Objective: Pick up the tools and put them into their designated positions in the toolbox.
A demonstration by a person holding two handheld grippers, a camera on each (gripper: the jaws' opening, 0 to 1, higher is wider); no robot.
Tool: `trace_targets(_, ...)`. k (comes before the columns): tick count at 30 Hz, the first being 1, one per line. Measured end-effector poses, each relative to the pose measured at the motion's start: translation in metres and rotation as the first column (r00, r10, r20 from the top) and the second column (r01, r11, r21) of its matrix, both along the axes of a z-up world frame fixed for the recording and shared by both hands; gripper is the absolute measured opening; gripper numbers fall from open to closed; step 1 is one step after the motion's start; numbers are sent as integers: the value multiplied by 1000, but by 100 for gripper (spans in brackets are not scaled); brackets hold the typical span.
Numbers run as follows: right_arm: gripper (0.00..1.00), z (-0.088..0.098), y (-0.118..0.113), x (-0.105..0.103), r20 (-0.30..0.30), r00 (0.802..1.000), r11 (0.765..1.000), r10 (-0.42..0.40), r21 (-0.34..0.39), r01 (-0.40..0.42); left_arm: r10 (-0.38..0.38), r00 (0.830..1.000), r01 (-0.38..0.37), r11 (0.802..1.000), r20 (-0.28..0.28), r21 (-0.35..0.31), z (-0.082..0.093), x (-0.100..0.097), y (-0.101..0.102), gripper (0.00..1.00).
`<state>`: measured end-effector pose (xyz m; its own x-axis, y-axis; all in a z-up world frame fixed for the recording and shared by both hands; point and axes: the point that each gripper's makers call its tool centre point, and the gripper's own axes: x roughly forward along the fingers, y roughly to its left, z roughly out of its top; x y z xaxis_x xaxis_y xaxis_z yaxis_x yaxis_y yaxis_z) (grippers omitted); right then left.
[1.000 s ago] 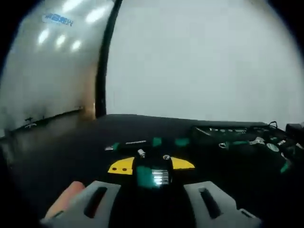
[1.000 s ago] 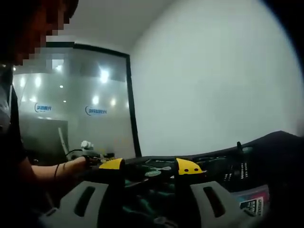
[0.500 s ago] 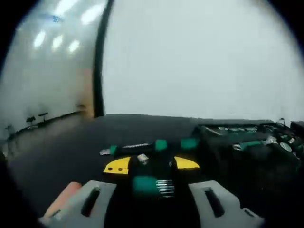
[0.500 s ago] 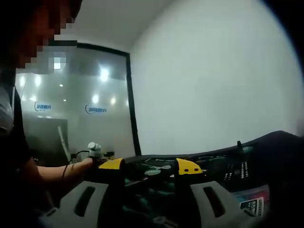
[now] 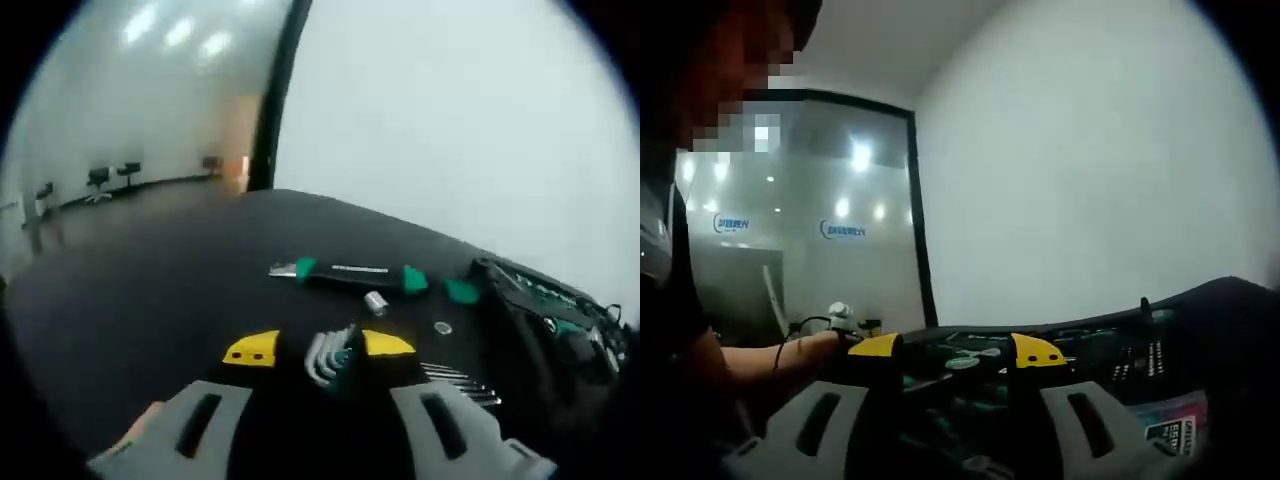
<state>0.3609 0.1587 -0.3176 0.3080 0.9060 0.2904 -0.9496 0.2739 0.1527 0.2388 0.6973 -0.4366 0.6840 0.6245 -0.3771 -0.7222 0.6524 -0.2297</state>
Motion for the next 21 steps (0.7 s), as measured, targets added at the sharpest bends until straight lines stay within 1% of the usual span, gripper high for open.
trace_targets(1, 39, 0, 0, 0, 0, 1000, 1000, 0, 2, 0, -11, 1000, 11, 1000, 11, -12, 0, 2, -3, 25)
trace_targets(2, 39, 1, 0, 0, -1, 1000, 1000, 1, 4, -1, -49, 998, 50, 998, 33, -40, 1, 12, -3, 21)
trace_targets(3, 39, 1, 0, 0, -1, 1000, 1000, 2, 4, -2, -78, 997, 78, 997, 25, -13, 2, 15, -3, 21)
trace_targets(5, 39, 0, 0, -1, -2, 1000, 1000, 6, 3, -6, -113, 993, 115, 993, 41, -28, 0, 19, -11, 22)
trace_targets(6, 39, 0, 1, -1, -1, 1000, 1000, 7, 1, -7, -117, 992, 119, 992, 45, -36, 2, 18, -14, 22)
trace_targets(7, 39, 0, 1, -1, 0, 1000, 1000, 8, 0, -8, -136, 989, 140, 988, 63, -69, 1, 20, -20, 22)
trace_targets(9, 39, 0, 1, -1, -1, 1000, 1000, 9, 0, -9, -160, 982, 170, 979, 97, -113, 4, 22, -28, 21)
trace_targets(11, 39, 0, 1, -1, -2, 1000, 1000, 9, 1, -9, -166, 981, 177, 978, 100, -112, 5, 22, -23, 21)
trace_targets(13, 39, 0, 1, -2, -3, 1000, 1000, 9, 1, -9, -178, 977, 191, 975, 116, -116, 7, 21, -27, 22)
trace_targets(15, 39, -1, 1, -1, -3, 1000, 1000, 9, -2, -9, -190, 963, 219, 964, 189, -151, 14, 26, -32, 19)
trace_targets(16, 39, -1, 2, -1, -3, 1000, 1000, 10, -3, -10, -207, 953, 253, 946, 221, -205, 14, 28, -40, 17)
trace_targets(18, 39, -1, 2, -1, -2, 1000, 1000, 10, -4, -10, -233, 946, 286, 926, 225, -246, 12, 33, -45, 16)
trace_targets(19, 39, -1, 2, -1, -2, 1000, 1000, 10, -4, -10, -200, 966, 235, 944, 163, -232, 10, 26, -38, 16)
trace_targets(20, 39, -1, 2, -1, -1, 1000, 1000, 8, -5, -8, -138, 983, 157, 973, 118, -170, 15, 16, -27, 16)
trace_targets(21, 39, -1, 2, -1, -1, 1000, 1000, 7, -5, -7, -115, 987, 129, 983, 109, -132, 19, 11, -22, 17)
